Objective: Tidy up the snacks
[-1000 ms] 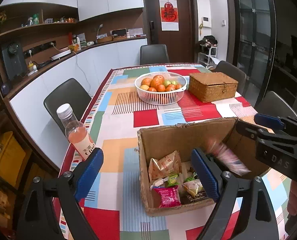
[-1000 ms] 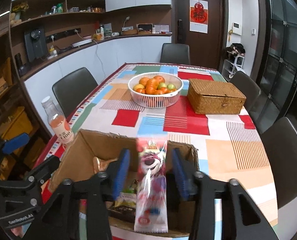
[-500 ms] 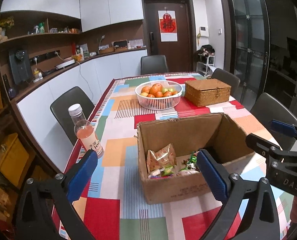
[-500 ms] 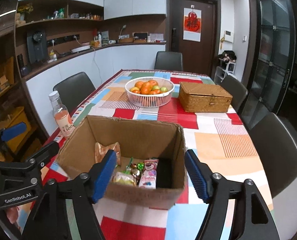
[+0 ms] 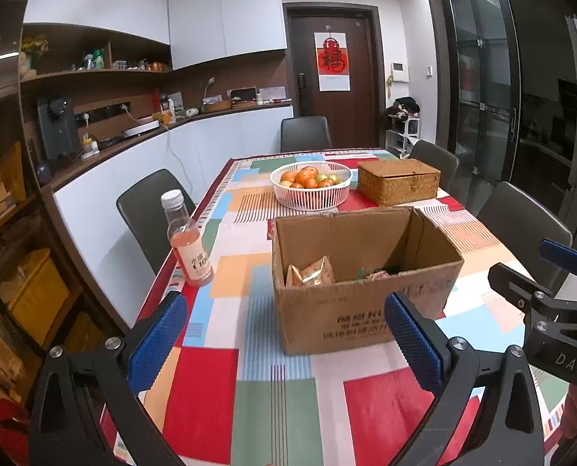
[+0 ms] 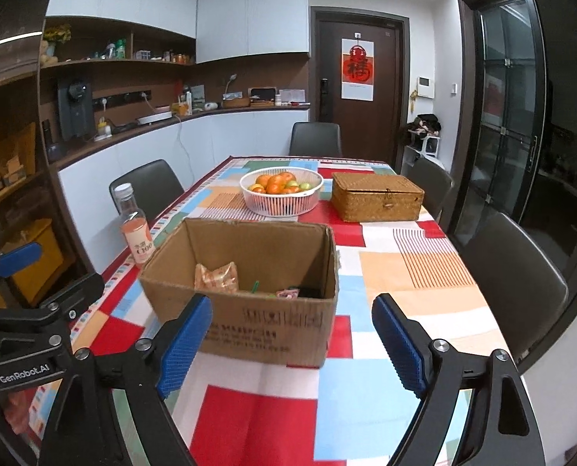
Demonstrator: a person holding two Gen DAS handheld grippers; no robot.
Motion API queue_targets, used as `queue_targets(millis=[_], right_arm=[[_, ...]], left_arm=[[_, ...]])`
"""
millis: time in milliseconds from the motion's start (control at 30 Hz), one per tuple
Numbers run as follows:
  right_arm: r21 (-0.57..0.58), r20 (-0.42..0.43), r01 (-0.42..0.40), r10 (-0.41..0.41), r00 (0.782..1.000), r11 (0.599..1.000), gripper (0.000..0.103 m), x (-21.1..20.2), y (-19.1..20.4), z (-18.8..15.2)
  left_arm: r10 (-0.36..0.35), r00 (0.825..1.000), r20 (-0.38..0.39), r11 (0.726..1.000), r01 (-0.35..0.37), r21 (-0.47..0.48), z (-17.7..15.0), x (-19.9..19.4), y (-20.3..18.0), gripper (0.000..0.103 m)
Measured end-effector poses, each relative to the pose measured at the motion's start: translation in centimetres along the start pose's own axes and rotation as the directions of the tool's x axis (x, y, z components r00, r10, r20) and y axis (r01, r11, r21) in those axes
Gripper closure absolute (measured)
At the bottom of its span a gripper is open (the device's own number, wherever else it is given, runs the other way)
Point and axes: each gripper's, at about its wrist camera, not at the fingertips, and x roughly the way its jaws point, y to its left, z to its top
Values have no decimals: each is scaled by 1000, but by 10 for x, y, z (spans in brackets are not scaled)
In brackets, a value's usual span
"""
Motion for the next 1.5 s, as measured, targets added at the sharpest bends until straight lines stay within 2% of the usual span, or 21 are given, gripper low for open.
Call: queue_targets(millis=[267,600,1500], right_arm=[[0,4,28,-28,1000,1000,18,-17,0,-15],[2,2,25,-25,1000,1000,18,-32,0,-24],[3,2,21,-21,1000,1000,18,-33,0,-25]], left_arm=[[9,1000,4,1000,-9,16,-12,-17,-4,0],[12,999,47,1000,-13,28,-11,-35,-4,0],[24,998,57,999,-26,34,-9,-40,-4,0]])
